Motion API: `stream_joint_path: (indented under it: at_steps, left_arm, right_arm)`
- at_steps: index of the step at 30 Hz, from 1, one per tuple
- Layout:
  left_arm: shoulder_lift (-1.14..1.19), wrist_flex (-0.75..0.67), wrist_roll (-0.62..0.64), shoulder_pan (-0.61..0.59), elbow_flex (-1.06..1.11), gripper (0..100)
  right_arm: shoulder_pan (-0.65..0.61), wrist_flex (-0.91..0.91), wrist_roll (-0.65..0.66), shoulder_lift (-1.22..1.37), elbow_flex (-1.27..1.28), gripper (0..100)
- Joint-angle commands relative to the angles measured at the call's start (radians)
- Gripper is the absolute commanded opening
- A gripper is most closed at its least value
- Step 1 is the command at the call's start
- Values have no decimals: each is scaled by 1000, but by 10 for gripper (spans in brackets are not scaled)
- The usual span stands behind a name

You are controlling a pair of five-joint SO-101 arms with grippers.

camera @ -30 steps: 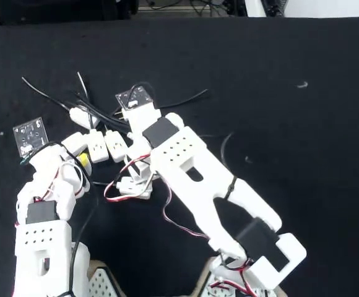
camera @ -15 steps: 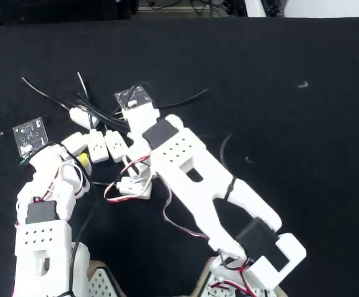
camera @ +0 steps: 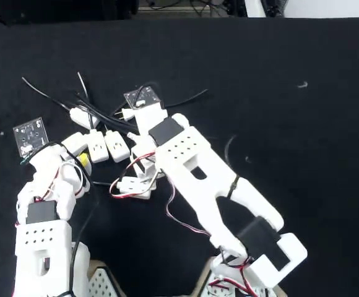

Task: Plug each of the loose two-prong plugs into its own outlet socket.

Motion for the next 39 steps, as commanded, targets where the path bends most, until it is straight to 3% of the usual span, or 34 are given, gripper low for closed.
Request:
stream_joint_path:
  at_steps: [1, 11, 17, 23, 37, 39]
  left_arm:
    - [-9, -12, -8, -15, -18, 180]
    - [-9, -12, -6, -5, -18, 180]
    - [-9, -12, -6, -5, -16, 180]
    - [-9, -12, -6, -7, -19, 180]
    - [-9, -6, -6, -5, -18, 180]
    - [-9, -6, -6, -5, -16, 180]
  right_arm:
    - [12, 37, 68, -13, -10, 11]
    - [11, -35, 129, -203, -8, 11]
    - [48, -236, 135, -303, 251, 11]
    - [181, -428, 252, -269, 499, 15]
    - [305, -299, 646, -156, 407, 18]
    - [304, -290, 703, -139, 409, 69]
